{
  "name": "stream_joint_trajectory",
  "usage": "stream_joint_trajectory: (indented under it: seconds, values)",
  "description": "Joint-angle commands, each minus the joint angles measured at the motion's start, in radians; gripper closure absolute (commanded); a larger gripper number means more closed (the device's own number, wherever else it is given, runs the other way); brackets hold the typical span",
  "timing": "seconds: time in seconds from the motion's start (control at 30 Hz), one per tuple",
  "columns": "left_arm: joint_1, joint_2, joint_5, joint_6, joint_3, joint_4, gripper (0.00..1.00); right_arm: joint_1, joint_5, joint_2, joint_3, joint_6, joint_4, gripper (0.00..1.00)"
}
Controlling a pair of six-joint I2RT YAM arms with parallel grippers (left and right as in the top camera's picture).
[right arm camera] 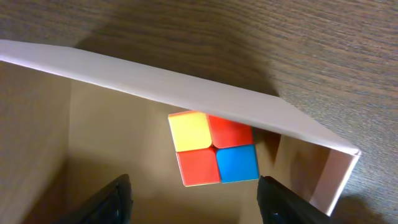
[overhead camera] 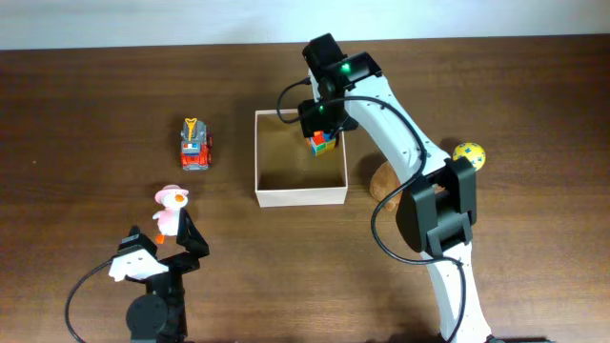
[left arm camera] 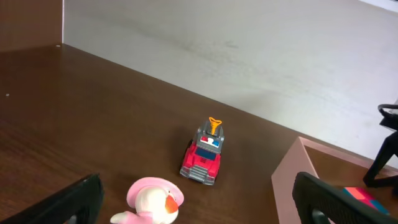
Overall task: Pack container
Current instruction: 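Lower the cube into the box and open the right gripper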
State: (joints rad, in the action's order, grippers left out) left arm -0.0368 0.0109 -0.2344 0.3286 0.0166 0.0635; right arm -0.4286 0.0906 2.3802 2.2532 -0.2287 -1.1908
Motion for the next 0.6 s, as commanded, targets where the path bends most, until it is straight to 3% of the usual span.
stream_joint_trajectory:
  seconds: [0.0,0.2,0.4,0.57]
  values:
    - [0.002,-0.005,0.01,-0.016,-0.007,-0.002,0.01,0.03,-0.02,0.001,0.005,0.003,0.003,0.32]
    - [0.002,-0.005,0.01,-0.016,-0.008,-0.002,0.01,0.043,0.043,0.001,0.069,0.059,0.002,0.36]
    - [0.002,-0.005,0.01,-0.016,-0.007,-0.002,0.01,0.034,0.161,0.001,0.121,0.127,0.003,0.6]
    - [0.002,-0.005,0.01,-0.016,-0.008,-0.002,0.01,0.013,0.224,0.001,0.122,0.239,-0.002,0.66]
